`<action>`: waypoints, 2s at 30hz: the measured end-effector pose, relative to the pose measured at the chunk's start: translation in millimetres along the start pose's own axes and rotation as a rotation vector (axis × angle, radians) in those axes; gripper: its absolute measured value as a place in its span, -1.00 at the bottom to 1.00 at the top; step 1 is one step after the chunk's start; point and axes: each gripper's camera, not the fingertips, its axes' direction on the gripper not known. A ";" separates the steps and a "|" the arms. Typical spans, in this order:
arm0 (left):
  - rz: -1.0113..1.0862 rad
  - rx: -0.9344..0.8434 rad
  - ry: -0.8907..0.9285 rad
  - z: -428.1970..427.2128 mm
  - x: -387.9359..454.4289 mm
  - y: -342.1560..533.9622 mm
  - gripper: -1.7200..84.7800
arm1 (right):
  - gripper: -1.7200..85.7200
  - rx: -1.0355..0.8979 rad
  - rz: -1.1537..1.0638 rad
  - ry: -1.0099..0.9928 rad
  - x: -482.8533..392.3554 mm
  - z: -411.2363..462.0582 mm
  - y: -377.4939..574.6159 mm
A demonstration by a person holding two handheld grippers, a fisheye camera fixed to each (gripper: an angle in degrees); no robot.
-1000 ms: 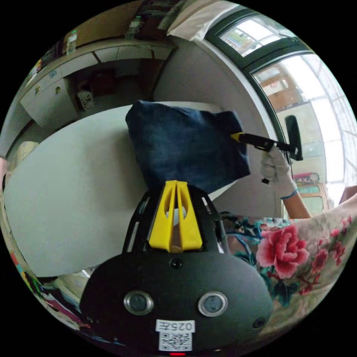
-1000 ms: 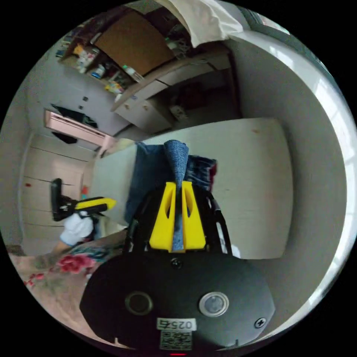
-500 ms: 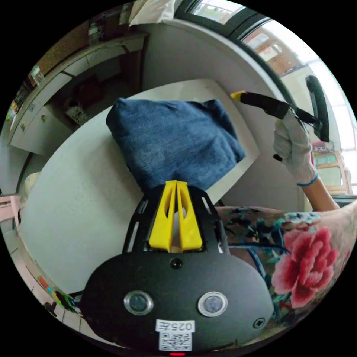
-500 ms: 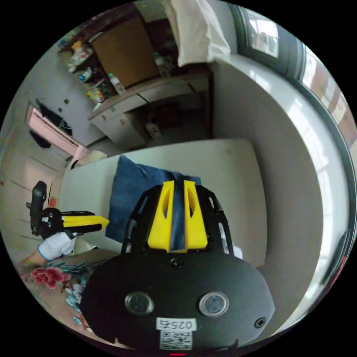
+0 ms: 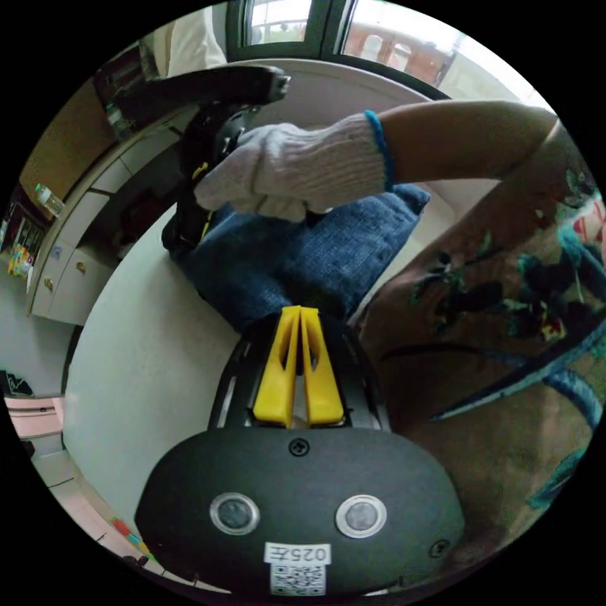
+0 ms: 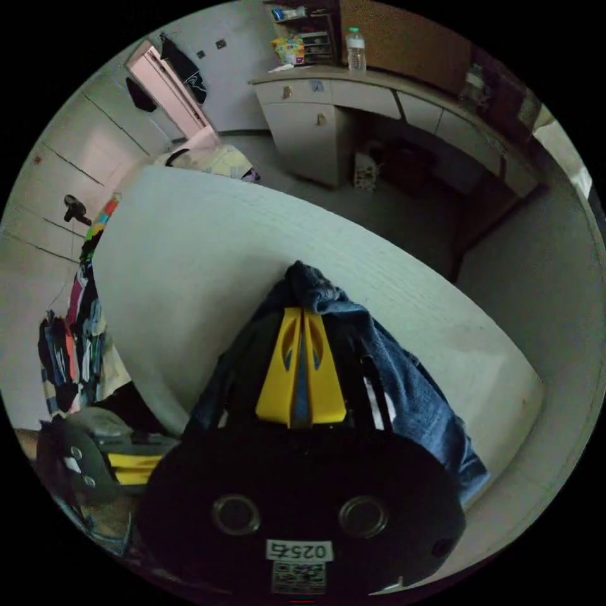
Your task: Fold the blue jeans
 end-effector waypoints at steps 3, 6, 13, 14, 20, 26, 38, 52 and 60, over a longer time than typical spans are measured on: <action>-0.081 -0.045 0.067 -25.1 -14.6 -7.4 -0.98 | -0.98 0.029 0.063 -0.074 26.0 -29.2 16.2; -0.335 0.085 0.028 -68.4 -55.1 -10.7 -0.98 | -0.98 0.142 0.144 -0.135 54.6 -76.4 60.1; -0.250 0.003 -0.014 -41.5 -93.2 -44.2 -0.98 | -0.98 0.177 0.353 -0.083 105.5 -132.4 167.5; -0.199 -0.008 -0.060 -50.2 -86.7 -47.6 -0.98 | -0.98 0.118 0.335 -0.086 107.9 -119.2 178.1; -0.367 0.012 0.006 -96.6 -107.0 -51.1 -0.97 | -0.97 0.125 0.315 -0.157 140.7 -79.0 206.5; -0.672 0.010 0.374 -166.4 -168.3 -13.1 -0.78 | -0.72 0.246 0.569 -0.445 233.5 -124.4 224.6; -0.803 -0.002 0.716 -227.9 -192.3 -13.3 -0.79 | -0.66 0.110 0.552 -0.744 319.0 -2.3 226.8; -0.747 -0.229 0.706 -378.6 -220.3 -120.0 -0.77 | -0.68 0.151 0.593 -0.515 366.1 67.0 211.5; -0.808 -0.051 0.792 -489.8 -247.4 -71.1 -0.77 | -0.72 0.067 0.588 -0.565 382.5 138.9 183.4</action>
